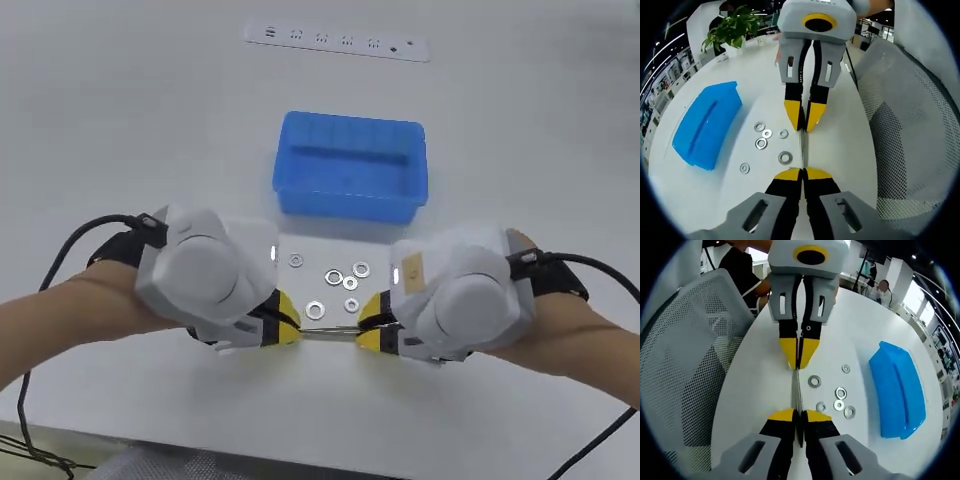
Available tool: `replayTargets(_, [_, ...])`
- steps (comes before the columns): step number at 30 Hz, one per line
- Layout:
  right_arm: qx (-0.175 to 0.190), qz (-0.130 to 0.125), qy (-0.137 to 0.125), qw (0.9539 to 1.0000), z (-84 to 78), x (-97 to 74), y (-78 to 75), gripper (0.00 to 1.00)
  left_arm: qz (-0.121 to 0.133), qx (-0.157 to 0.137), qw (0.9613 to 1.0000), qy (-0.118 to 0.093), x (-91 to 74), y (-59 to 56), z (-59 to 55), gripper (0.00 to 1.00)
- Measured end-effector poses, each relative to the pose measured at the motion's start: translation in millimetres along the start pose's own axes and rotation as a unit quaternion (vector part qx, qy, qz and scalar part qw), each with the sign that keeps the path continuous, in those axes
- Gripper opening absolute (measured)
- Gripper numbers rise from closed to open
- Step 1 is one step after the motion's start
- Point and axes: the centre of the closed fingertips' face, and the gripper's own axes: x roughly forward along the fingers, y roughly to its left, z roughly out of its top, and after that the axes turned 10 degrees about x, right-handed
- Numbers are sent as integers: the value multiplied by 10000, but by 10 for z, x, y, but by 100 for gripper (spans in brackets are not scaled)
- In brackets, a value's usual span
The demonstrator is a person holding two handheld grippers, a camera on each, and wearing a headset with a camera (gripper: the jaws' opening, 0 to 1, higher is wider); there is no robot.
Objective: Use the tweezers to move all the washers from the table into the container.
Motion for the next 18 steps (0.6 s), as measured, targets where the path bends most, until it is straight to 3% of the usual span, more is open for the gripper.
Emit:
replayTargets(6, [-9,-98,-577,9983,162,-80,40,7,-37,-203,9995,-222,-234,-19,62,5])
replayTargets(11, [268,-1,-1408,9897,299,-174,93,6,-24,-335,9983,-483,-439,-44,178,5])
replayTargets(13, [295,-28,-1445,9891,302,-178,95,6,-5,-411,9978,-529,-476,-47,215,5])
replayTargets(18, [225,-16,-1528,9880,350,-133,148,6,-107,-322,9988,-356,-482,-96,182,5])
